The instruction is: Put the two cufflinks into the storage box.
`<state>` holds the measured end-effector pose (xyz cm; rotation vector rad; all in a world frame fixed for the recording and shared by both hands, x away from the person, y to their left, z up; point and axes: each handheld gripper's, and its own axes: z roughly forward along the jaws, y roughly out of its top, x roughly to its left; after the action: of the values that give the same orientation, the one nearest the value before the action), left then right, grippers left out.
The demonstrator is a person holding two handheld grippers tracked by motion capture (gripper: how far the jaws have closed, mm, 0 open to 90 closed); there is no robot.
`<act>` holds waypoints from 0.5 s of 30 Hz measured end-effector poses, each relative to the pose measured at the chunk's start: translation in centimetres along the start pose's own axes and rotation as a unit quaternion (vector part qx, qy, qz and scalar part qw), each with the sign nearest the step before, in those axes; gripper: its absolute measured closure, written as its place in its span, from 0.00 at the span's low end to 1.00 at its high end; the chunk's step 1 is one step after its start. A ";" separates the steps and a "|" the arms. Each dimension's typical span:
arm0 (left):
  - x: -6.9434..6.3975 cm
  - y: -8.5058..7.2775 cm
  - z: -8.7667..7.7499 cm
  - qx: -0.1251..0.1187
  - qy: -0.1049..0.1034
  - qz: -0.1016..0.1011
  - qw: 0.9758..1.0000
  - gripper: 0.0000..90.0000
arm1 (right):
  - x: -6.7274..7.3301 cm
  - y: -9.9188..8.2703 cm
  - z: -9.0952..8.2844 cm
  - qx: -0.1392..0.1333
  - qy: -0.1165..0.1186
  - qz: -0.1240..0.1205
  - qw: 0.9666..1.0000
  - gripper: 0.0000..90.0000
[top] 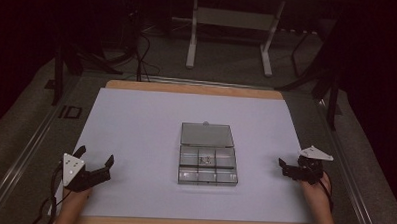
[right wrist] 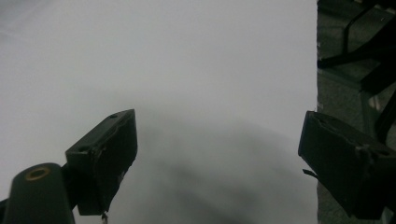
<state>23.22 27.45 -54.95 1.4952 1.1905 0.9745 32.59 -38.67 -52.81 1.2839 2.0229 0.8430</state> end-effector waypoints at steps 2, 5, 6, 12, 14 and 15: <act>0.0 0.0 0.0 0.000 0.000 0.000 1.000 0.02 | -0.1 -0.4 -0.2 0.002 -0.004 0.004 1.000 0.13; 0.0 0.0 0.0 0.000 0.000 -0.001 1.000 0.02 | -0.3 -0.9 -0.4 0.005 -0.006 0.006 1.000 0.13; 0.0 0.0 0.0 0.000 0.000 -0.001 1.000 0.02 | -0.3 -1.0 -0.5 0.005 -0.005 0.010 1.000 0.13; 0.0 0.0 0.0 -0.001 -0.001 0.000 1.000 0.02 | -0.5 -1.7 -1.1 0.004 -0.008 0.017 1.000 0.13; 0.0 0.0 0.0 -0.001 -0.002 -0.001 1.000 0.02 | -0.4 -2.0 -1.4 0.000 -0.012 0.018 1.000 0.13; 0.0 0.0 0.0 -0.002 -0.002 0.000 1.000 0.02 | -0.4 -2.1 -1.4 0.000 -0.013 0.018 1.000 0.13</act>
<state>23.20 27.45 -54.95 1.4937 1.1863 0.9729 30.54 -40.01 -53.45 1.3281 1.9858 0.8387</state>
